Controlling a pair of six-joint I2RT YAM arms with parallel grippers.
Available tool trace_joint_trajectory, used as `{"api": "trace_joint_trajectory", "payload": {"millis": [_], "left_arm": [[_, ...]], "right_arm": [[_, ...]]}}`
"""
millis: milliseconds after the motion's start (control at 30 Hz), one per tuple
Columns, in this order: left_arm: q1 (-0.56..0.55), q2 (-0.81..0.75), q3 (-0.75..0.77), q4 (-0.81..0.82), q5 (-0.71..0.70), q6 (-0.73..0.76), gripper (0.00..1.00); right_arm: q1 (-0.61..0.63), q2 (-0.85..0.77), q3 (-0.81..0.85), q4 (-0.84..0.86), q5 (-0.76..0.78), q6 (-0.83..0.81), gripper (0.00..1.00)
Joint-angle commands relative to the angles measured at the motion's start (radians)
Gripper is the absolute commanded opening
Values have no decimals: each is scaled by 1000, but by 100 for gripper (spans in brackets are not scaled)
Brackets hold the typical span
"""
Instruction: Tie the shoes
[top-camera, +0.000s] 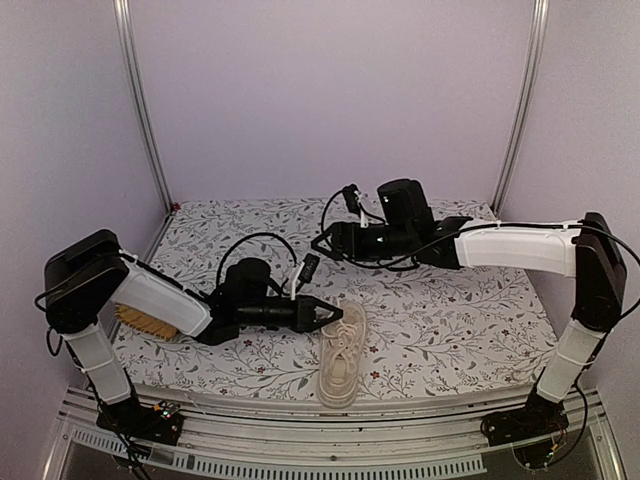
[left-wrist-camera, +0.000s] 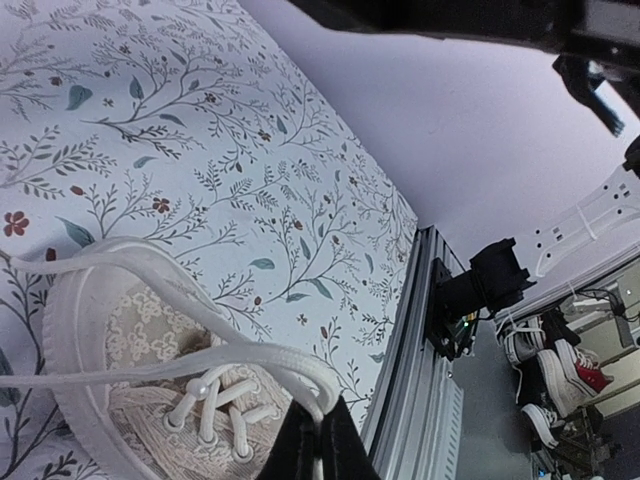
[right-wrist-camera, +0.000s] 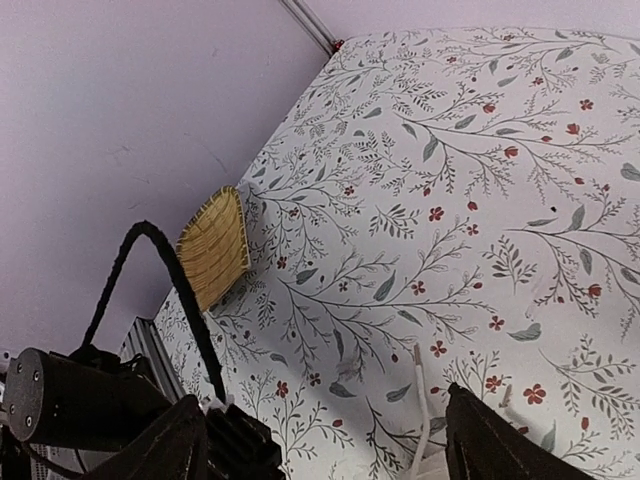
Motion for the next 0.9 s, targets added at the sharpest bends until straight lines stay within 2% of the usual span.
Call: {"api": "trace_joint_trajectory", "payload": {"millis": [0,133,267,367,533,867], "left_arm": [[10,-32,-7,56,-25,-24,0],[10,-35,-3,59,-35,-42,0],[10,-37,-3,68,-33,-52,0],[12,-36,-2,67,-30,-57,0],[10,-35,-5,67,-30,-62,0],[10,-42,-4,43,-42,-61,0]], "right_arm": [[-83,-156,-134,3,15,-85,82],[-88,-235,-336,108,-10,-203,81],[-89,-276,-552,301,-83,-300,78],[-89,-262,-626,380,-98,-347,75],[-85,-173,-637,470,-97,-406,71],[-28,3,-558,576,-49,-531,66]]}}
